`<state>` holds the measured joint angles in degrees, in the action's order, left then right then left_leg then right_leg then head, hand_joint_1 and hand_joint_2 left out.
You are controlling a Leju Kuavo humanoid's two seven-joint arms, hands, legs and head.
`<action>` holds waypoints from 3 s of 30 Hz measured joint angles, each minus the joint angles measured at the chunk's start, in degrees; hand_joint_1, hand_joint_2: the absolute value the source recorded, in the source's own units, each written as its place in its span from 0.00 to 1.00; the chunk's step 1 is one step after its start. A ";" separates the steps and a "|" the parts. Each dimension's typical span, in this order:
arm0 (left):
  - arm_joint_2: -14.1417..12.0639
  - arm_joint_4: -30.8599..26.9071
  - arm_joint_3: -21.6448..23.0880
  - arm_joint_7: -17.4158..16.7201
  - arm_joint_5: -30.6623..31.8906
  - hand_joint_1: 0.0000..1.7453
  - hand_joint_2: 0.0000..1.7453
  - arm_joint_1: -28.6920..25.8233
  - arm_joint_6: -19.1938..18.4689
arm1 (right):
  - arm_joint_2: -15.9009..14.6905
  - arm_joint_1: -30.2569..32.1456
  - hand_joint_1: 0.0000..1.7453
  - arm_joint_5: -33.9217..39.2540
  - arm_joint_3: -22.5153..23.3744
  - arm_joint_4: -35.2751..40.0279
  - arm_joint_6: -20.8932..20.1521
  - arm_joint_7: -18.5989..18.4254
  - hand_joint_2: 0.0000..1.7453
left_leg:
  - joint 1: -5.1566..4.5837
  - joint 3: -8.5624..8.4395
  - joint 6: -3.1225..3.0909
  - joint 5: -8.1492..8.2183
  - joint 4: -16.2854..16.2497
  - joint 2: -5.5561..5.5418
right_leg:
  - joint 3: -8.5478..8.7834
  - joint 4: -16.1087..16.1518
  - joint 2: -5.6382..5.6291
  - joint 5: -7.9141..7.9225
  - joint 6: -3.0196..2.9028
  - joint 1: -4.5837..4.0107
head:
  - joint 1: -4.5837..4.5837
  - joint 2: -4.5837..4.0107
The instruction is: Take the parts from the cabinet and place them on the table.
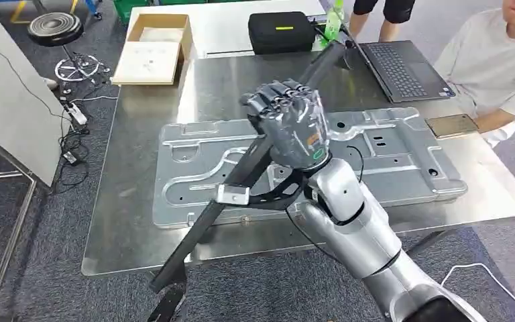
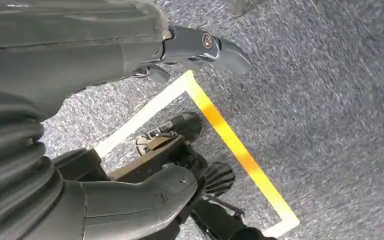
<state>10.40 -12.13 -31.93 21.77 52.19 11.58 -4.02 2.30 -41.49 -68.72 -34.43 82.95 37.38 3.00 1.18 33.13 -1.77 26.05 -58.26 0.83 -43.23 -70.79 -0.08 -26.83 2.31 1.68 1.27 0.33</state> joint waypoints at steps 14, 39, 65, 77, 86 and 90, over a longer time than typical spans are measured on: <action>-0.02 0.00 0.00 1.57 1.46 0.00 1.00 -0.78 -1.29 | -12.27 -16.36 1.00 14.93 19.20 -31.18 -5.03 2.86 1.00 | 0.04 8.87 2.07 7.28 -18.25 -0.25 | 6.43 11.90 0.27 3.17 -2.88 -1.02 | -0.15 0.00; 0.20 0.00 0.07 2.12 2.40 0.00 1.00 0.37 -1.01 | -15.52 -16.15 1.00 25.12 25.73 -38.60 -13.99 4.74 1.00 | -0.52 1.61 1.75 0.90 -1.70 -0.68 | 6.02 11.60 -0.01 3.19 -2.01 -0.36 | -0.04 0.00; -0.20 0.00 0.07 2.64 2.38 0.00 0.00 0.32 -0.90 | -15.96 -12.17 0.00 46.31 29.38 -40.00 -38.81 14.79 1.00 | -0.81 1.47 0.77 -0.46 -0.95 -0.78 | 6.04 10.67 -0.17 2.40 -0.07 0.17 | -0.17 0.00; -0.59 0.00 0.04 2.97 1.75 0.00 0.00 -0.32 -1.22 | -16.11 -12.28 0.00 51.37 31.59 -41.36 -40.63 11.75 1.00 | -0.91 6.10 0.51 2.82 -11.54 -0.80 | 6.39 10.61 -0.39 2.24 -3.18 -1.50 | -0.11 0.00; -1.05 0.00 -0.07 2.99 2.08 0.00 0.00 -0.09 -1.09 | -17.42 -16.84 0.00 49.66 33.38 -48.25 -33.44 3.36 0.00 | -1.49 0.66 -1.60 -1.63 1.04 -0.66 | 4.73 8.28 -0.32 0.60 -1.13 -1.18 | 0.00 0.00; -1.05 0.00 -0.09 2.91 2.43 0.00 0.00 -0.25 -1.16 | -17.93 -18.85 0.00 46.82 33.49 -52.00 -30.82 1.02 1.00 | -1.36 0.69 -1.59 -1.60 0.96 -0.53 | -1.81 -5.43 -0.23 -4.57 -0.07 -0.48 | -0.06 0.00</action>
<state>9.35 -12.13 -32.02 24.68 54.62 11.33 -5.18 -15.63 -60.33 -21.90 -0.94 30.95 6.56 4.02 -0.18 33.82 -3.36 24.45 -57.30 0.30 -45.04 -76.22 -0.31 -31.40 2.24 1.20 1.20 0.33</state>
